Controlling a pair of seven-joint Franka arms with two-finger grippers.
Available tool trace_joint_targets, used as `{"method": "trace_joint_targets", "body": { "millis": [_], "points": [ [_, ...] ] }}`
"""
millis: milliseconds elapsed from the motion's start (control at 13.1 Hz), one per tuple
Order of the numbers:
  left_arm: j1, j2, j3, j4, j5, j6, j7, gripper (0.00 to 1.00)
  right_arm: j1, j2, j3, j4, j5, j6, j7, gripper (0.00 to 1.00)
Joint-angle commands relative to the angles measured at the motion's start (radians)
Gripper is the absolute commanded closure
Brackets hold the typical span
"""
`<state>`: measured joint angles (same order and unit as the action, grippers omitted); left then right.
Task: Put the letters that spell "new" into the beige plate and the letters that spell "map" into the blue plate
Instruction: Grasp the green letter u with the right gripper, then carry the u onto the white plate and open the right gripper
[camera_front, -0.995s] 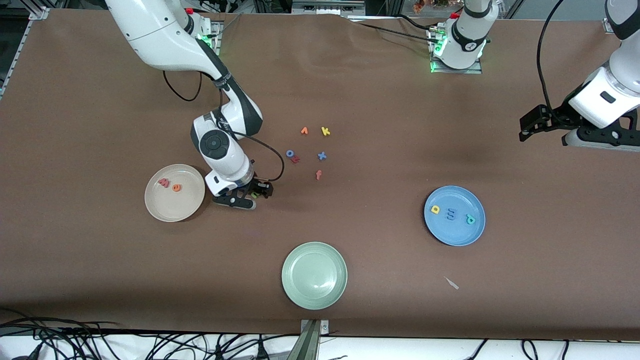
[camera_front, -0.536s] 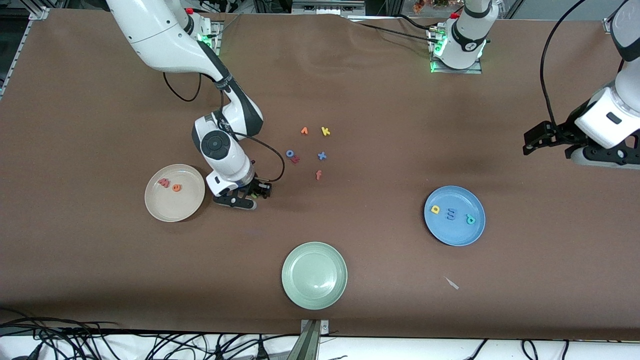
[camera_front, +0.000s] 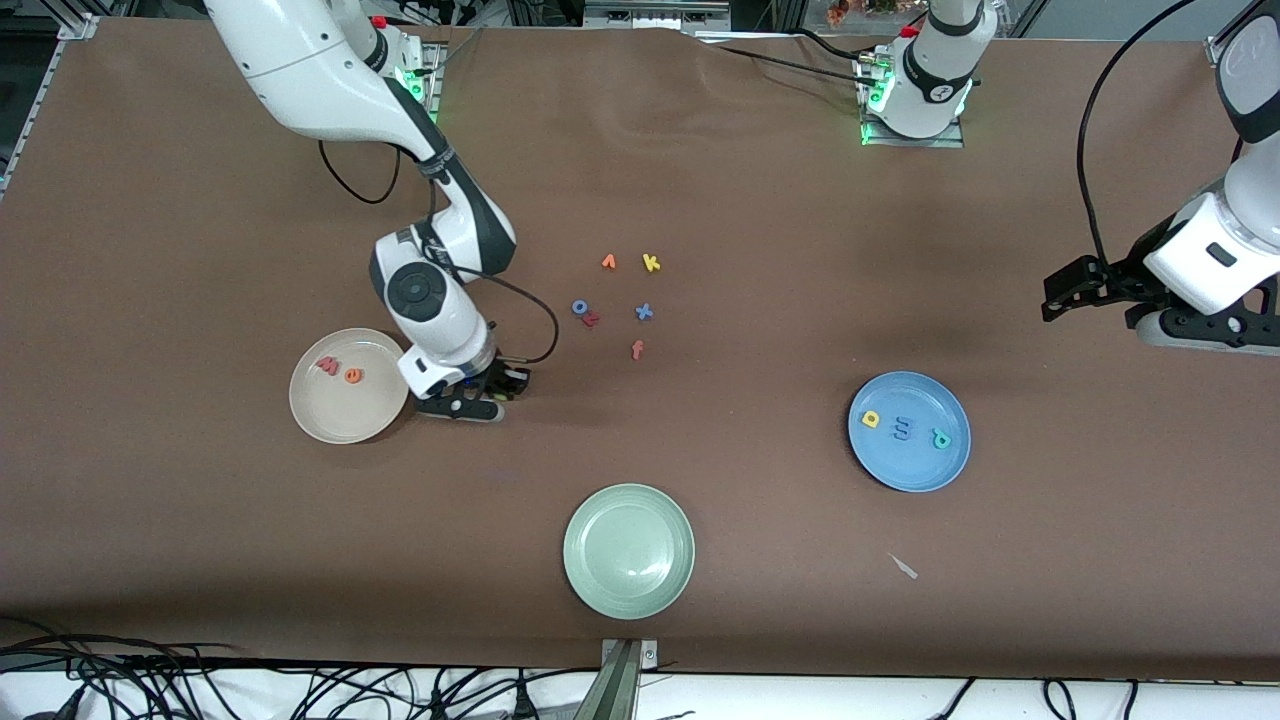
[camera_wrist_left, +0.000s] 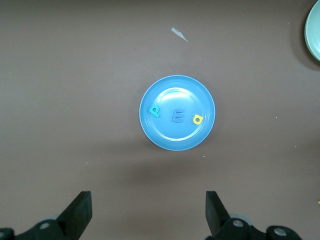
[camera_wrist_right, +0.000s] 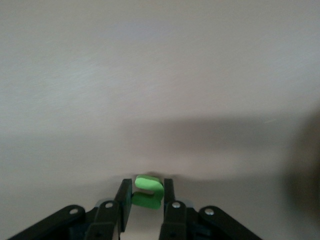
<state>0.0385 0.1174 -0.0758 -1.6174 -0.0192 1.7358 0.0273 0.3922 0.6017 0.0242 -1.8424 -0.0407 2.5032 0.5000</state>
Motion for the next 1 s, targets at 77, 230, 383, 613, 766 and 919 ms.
{"method": "trace_joint_targets", "body": {
  "millis": [77, 230, 383, 613, 766, 919],
  "points": [
    [0.009, 0.028, 0.002, 0.043, -0.022, -0.019, 0.014, 0.00, -0.082, -0.163, -0.062, -0.050, 0.007, -0.203, -0.315, 0.99],
    [0.009, 0.028, 0.002, 0.043, -0.022, -0.019, 0.014, 0.00, -0.127, -0.227, -0.082, -0.131, 0.012, -0.210, -0.411, 0.96],
    [0.006, 0.030, 0.002, 0.044, -0.022, -0.019, 0.014, 0.00, -0.145, -0.253, -0.084, -0.199, 0.016, -0.173, -0.414, 0.76],
    [0.003, 0.031, 0.002, 0.043, -0.021, -0.019, 0.014, 0.00, -0.145, -0.255, -0.084, -0.207, 0.019, -0.156, -0.402, 0.07],
    [0.004, 0.031, 0.002, 0.044, -0.022, -0.019, 0.014, 0.00, -0.145, -0.258, -0.086, -0.195, 0.035, -0.159, -0.403, 0.01],
    [0.006, 0.031, 0.002, 0.044, -0.022, -0.018, 0.014, 0.00, -0.145, -0.278, -0.086, -0.154, 0.035, -0.196, -0.403, 0.01]
  ]
}}
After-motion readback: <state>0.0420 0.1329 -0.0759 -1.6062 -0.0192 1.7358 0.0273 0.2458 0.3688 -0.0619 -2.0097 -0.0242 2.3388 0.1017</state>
